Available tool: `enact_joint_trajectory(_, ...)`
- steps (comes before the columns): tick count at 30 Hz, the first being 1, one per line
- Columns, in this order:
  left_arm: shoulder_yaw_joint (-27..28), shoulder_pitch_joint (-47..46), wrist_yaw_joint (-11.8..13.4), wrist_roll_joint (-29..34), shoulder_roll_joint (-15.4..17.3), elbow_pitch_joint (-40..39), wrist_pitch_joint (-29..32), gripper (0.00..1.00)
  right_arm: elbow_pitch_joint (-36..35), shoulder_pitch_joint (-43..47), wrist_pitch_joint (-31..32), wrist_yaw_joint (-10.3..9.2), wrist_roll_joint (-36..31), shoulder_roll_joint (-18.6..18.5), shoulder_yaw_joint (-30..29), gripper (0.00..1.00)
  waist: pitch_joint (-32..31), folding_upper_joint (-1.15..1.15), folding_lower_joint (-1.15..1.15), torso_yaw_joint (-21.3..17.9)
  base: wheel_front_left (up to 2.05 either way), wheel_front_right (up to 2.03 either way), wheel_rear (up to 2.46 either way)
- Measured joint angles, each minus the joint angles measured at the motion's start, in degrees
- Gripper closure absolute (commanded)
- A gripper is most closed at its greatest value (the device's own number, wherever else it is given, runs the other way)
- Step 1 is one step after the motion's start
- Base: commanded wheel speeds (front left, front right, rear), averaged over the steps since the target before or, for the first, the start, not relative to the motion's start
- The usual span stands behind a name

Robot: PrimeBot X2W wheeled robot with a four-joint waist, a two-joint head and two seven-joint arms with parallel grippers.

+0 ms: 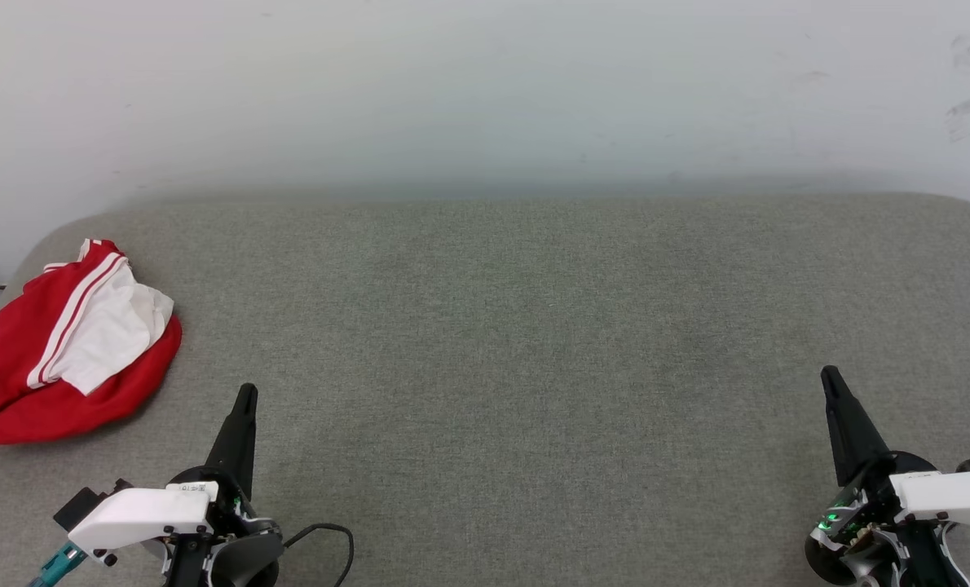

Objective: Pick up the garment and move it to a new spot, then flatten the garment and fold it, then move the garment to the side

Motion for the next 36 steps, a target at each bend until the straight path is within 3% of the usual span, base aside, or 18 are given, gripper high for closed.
enact_joint_trajectory(3,0.00,0.00,0.00,0.00,0.00,0.00,0.00,1.00,0.00,0.00,0.00,0.00,0.00,0.00,0.00,1.00,0.00,0.00,0.00,0.00,0.00,0.00,0.00)
enact_joint_trajectory(4,-0.07,0.08,0.02,0.00,-0.02,0.23,-0.01,0.00,0.23,0.12,0.00,0.00,-0.01,0.00,0.02,0.00,0.00,0.00,0.00,0.00,0.00,0.00,0.00)
enact_joint_trajectory(18,-0.36,2.60,0.10,2.86,-0.24,0.77,-2.80,0.00,1.46,2.75,-2.77,-0.01,-4.91,0.09,-0.29,0.00,0.06,0.00,0.00,0.00,0.00,0.00,0.00)
enact_joint_trajectory(24,0.59,2.60,0.47,8.94,-0.23,-0.68,-4.35,0.00,-0.44,2.88,-4.41,-0.01,-10.26,0.10,-0.98,0.00,0.10,0.00,0.00,0.01,0.00,0.00,0.00)
enact_joint_trajectory(36,-0.71,2.91,5.10,23.61,-0.22,-5.83,-7.27,0.00,-6.47,3.70,-7.22,-0.01,-25.77,0.11,-0.65,0.00,0.22,0.00,0.00,0.11,0.00,0.00,0.00)
